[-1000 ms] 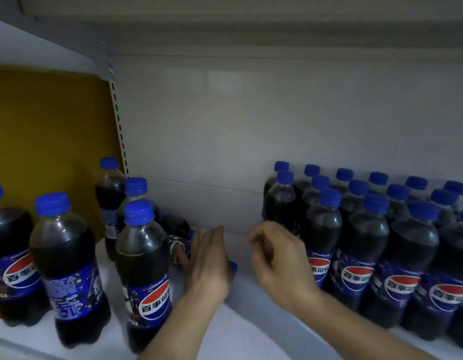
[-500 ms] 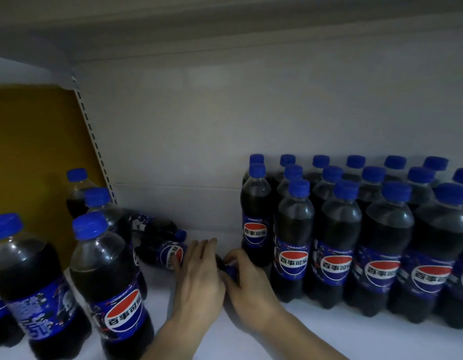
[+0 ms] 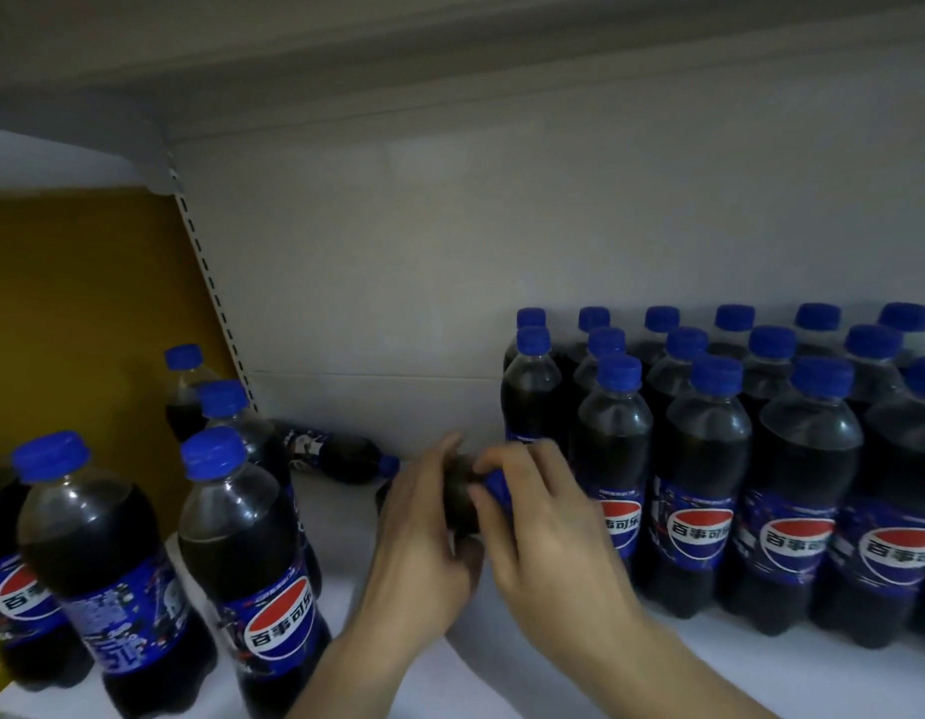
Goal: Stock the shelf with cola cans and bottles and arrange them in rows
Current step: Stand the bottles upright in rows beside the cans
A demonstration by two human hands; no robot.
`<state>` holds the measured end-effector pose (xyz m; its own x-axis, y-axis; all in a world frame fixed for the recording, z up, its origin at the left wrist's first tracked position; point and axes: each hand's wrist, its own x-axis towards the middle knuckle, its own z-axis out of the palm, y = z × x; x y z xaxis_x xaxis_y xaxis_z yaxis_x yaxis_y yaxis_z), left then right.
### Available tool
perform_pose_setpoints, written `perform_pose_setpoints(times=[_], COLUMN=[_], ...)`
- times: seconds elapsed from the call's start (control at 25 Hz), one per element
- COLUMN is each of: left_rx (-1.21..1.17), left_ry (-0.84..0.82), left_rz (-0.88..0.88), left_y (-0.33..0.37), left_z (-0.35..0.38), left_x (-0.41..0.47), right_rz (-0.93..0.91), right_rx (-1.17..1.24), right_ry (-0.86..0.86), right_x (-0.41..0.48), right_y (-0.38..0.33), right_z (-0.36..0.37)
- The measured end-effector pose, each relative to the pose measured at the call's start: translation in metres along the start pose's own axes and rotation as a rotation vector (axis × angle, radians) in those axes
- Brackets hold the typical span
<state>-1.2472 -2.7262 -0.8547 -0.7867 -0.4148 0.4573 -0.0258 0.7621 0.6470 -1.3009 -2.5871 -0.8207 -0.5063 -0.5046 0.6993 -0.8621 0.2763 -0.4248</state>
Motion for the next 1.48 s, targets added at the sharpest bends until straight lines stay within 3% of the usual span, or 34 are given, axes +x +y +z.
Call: perform_pose_setpoints(times=[0.12, 0.24, 0.4, 0.6, 0.84, 1.0, 1.48], left_rx=[-0.189, -0.29, -0.355, -0.394, -0.459, -0.464, -0.428], left_ry=[0.073, -0.005, -0.165, -0.106, -0.195, -0.13, -0.126], left_rz=[-0.16, -0.321, -0.279, -0.265, -0.237, -0.226, -0.228], left_y=[0.001, 0.0, 0.0, 0.01, 0.002, 0.002, 0.008], left_z=[0.006, 0.014, 0.031, 0.049, 0.054, 0.058, 0.058], left_x=[0.01, 0.01, -0.001, -0.005, -0.008, -0.011, -0.016], right_rz=[-0.059, -0.146, -0.219, -0.206, -0.134, -0.046, -0.117], right_rx=[-0.166, -0.284, -0.382, -0.541, -0.444, -0.343, -0.493], right_ry=[-0.191, -0.269, -0.332, -0.301, -0.298, -0.306, -0.304], right_x=[0.034, 0.071, 0.096, 0.103, 0.105, 0.106, 0.104], right_y=[-0.022, -0.033, -0.026, -0.006, -0.001, 0.001, -0.003], right_z=[-0.024, -0.044, -0.06, -0.066, -0.072, -0.081, -0.09])
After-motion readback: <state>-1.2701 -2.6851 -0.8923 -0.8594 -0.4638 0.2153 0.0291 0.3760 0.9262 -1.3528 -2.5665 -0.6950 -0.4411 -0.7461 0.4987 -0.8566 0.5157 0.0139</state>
